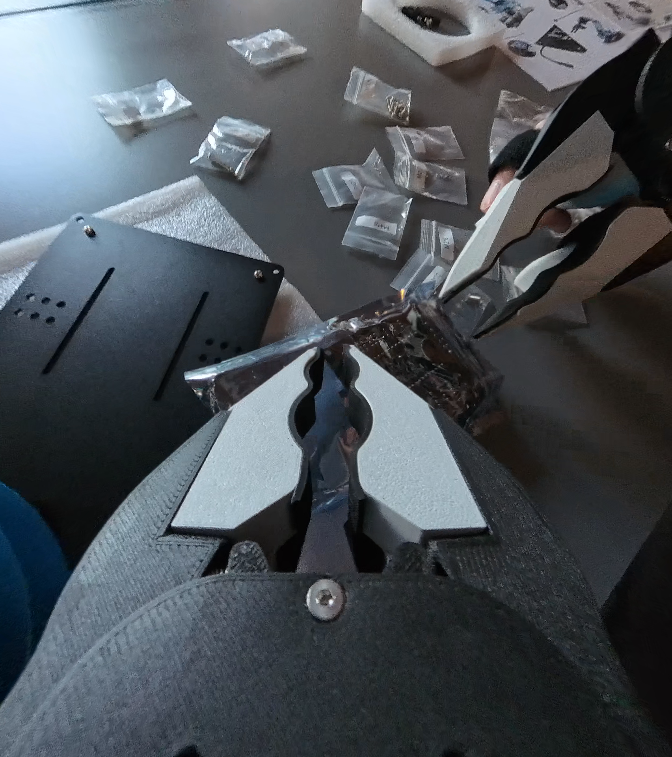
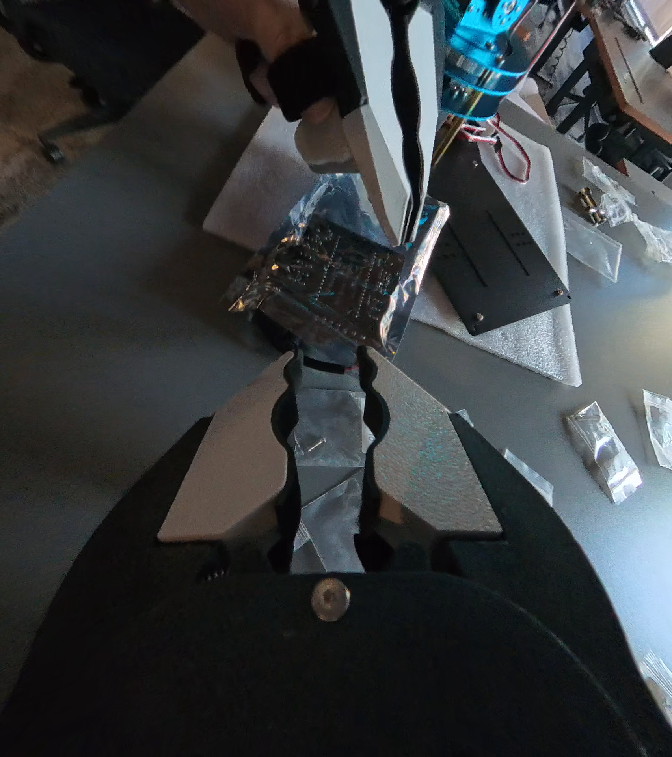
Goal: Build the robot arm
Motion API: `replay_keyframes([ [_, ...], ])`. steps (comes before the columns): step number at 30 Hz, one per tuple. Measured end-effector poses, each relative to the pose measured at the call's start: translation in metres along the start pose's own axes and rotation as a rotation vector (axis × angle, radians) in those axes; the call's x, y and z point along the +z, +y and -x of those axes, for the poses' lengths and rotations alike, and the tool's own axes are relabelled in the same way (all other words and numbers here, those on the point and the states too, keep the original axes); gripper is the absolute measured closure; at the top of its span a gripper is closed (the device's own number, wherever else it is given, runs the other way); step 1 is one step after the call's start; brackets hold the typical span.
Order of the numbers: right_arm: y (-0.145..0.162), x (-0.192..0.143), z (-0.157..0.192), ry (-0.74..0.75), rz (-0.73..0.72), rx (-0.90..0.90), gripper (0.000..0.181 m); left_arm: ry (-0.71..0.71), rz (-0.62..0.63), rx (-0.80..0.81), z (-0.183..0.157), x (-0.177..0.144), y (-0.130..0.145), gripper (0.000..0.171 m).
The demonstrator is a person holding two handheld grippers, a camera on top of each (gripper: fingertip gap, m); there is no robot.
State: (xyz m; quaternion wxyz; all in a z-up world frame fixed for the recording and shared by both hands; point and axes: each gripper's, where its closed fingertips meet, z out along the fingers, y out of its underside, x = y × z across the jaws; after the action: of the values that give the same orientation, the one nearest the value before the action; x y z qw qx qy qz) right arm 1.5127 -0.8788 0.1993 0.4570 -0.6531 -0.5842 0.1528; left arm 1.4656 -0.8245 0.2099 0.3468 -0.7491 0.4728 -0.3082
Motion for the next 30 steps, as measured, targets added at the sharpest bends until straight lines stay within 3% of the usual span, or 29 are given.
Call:
replay_keyframes([
  [6,0.001,0.007,-0.009,0.059,-0.007,0.014,0.157,-0.014,0.031,0.0,0.002,0.003,0.007,0.166],
  [13,-0.018,0.004,-0.015,0.102,-0.124,0.046,0.178,-0.061,0.054,0.082,0.001,0.007,0.011,0.167],
  [18,-0.015,0.007,-0.023,0.259,-0.034,-0.194,0.172,-0.061,0.059,0.073,0.001,0.007,0.011,0.17],
  [23,-0.009,0.01,-0.02,0.239,0.009,-0.184,0.181,-0.044,0.036,0.028,0.001,0.006,0.01,0.17],
  [30,-0.013,0.008,-0.026,0.343,0.044,-0.275,0.181,-0.101,0.011,-0.024,0.007,0.001,0.01,0.171],
])
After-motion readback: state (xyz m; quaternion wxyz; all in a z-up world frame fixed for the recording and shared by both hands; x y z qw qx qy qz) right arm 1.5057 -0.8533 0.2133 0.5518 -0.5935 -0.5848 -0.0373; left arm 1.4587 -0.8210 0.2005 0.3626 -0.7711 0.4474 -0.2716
